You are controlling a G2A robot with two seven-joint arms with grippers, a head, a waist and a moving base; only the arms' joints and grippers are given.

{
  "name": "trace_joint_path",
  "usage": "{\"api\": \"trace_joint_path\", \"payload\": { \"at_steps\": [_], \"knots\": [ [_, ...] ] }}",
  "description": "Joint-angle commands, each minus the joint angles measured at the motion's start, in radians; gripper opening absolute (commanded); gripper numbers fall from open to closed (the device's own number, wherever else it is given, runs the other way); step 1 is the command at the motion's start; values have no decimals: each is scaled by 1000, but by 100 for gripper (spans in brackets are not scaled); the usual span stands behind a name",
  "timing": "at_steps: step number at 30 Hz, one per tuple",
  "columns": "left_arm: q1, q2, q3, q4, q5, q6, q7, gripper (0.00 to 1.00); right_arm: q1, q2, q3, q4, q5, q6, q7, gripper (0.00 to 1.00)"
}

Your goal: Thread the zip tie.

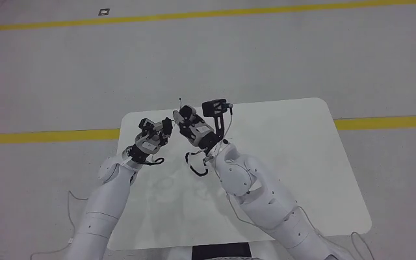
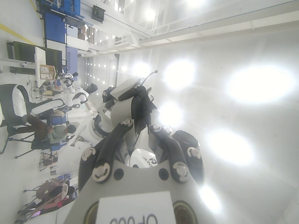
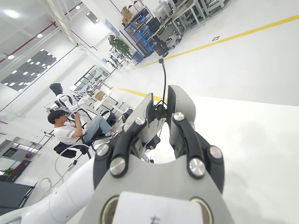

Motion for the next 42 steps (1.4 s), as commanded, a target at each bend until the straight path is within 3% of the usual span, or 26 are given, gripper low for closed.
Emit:
{"api": "trace_joint_path", "payload": {
  "at_steps": [1,6,8,13,15,18,22,24,26,28,34,35,37,39,41,42],
  "knots": [
    [0,0,0,0,0,0,0,0,-7,4,11,-8,-24,-11,-6,100],
    [0,0,0,0,0,0,0,0,-45,20,53,-46,-114,-73,-42,100],
    [0,0,0,0,0,0,0,0,-74,34,79,-64,-232,-107,-89,100],
    [0,0,0,0,0,0,0,0,-74,34,79,-64,-232,-107,-89,100],
    [12,-10,11,-18,-140,72,29,0,-74,34,79,-64,-232,-107,-89,100],
    [19,-18,14,-31,-272,141,47,0,-78,37,86,-59,-276,-118,-112,100],
    [24,-22,16,-34,-366,221,76,0,-79,49,86,-36,-473,-135,-167,100],
    [26,-23,17,-37,-390,258,90,0,-79,53,85,-23,-573,-116,-193,100],
    [28,-22,15,-39,-396,276,105,0,-83,54,78,-10,-625,-101,-239,100],
    [25,-18,14,-47,-335,254,90,0,-78,55,72,1,-693,-86,-272,100],
    [28,-19,18,-53,-348,262,110,0,-75,57,72,0,-714,-91,-272,100],
    [33,-21,24,-64,-368,276,128,0,-59,63,65,6,-801,-109,-269,100],
    [44,-28,31,-82,-457,312,148,0,-53,68,52,8,-801,-97,-281,100],
    [55,-35,31,-98,-484,345,164,0,-12,82,25,29,-801,-82,-296,100],
    [65,-52,9,-98,-484,379,167,0,28,100,-18,56,-801,-46,-322,100],
    [68,-66,-6,-97,-484,404,166,0,52,113,-44,74,-801,3,-348,100]
  ]
}}
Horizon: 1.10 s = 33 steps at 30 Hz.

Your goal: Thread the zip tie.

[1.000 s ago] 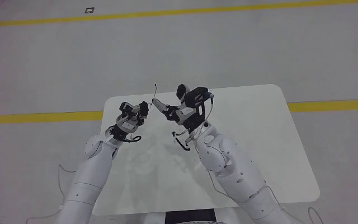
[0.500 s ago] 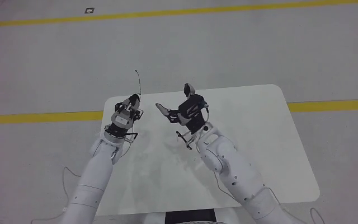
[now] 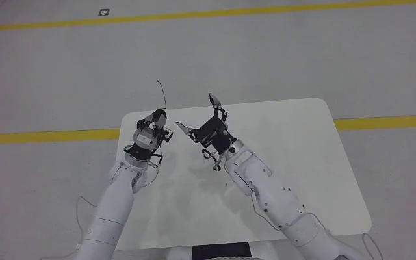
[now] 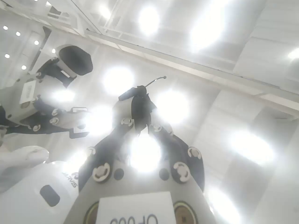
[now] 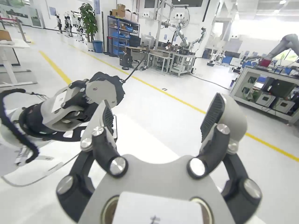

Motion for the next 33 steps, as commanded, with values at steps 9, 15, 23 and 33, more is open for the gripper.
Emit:
{"api": "trace_joint_path", "payload": {
  "at_steps": [9,15,23,33],
  "knots": [
    [4,-24,-17,-20,4,21,31,0,58,28,-59,39,1,80,-48,100],
    [8,-64,-34,-27,4,47,56,0,76,35,-89,53,1,85,-71,100],
    [0,-96,-38,-10,4,52,55,0,71,27,-105,63,1,102,-60,42],
    [0,-96,-38,-10,4,52,55,0,79,3,-132,84,9,89,-62,35]
  ]
}}
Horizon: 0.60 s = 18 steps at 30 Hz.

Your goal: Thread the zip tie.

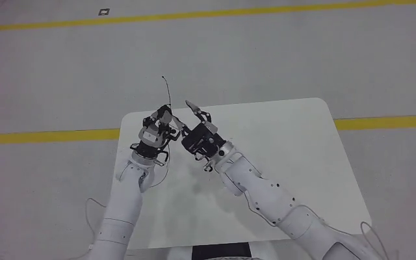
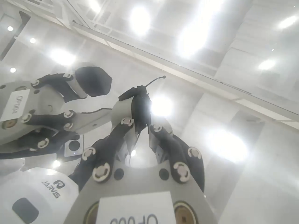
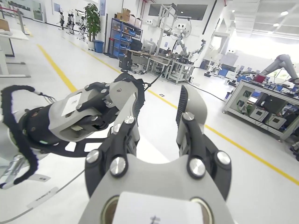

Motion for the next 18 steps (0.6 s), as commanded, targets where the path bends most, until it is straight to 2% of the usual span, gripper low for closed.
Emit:
{"api": "trace_joint_path", "payload": {
  "at_steps": [1,9,15,18],
  "knots": [
    [0,0,0,0,0,0,0,0,2,-5,-5,5,4,-6,-2,34],
    [0,0,0,0,0,0,0,0,10,-23,-13,27,11,-10,-11,33],
    [0,0,0,0,0,0,0,0,17,-35,-11,41,6,-8,-15,27],
    [0,0,0,0,0,0,0,0,23,-41,-10,50,4,-10,-17,27]
  ]
}}
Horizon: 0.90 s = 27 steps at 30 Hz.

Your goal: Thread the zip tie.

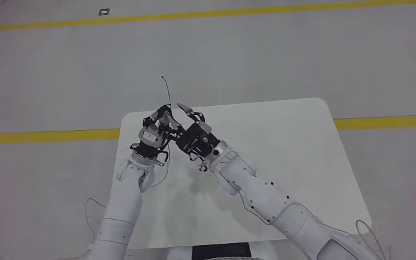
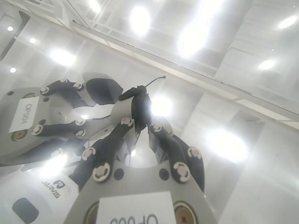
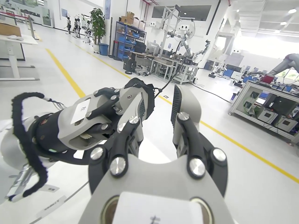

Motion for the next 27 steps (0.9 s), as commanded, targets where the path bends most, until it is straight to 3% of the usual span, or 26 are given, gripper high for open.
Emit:
{"api": "trace_joint_path", "payload": {
  "at_steps": [1,7,27],
  "knots": [
    [0,0,0,0,0,0,0,0,3,-4,1,6,0,-2,-2,26],
    [0,0,0,0,0,0,0,0,13,-15,3,26,-1,-5,-8,26],
    [0,0,0,0,0,0,0,0,29,-44,14,78,-10,-10,-12,6]
  ]
}}
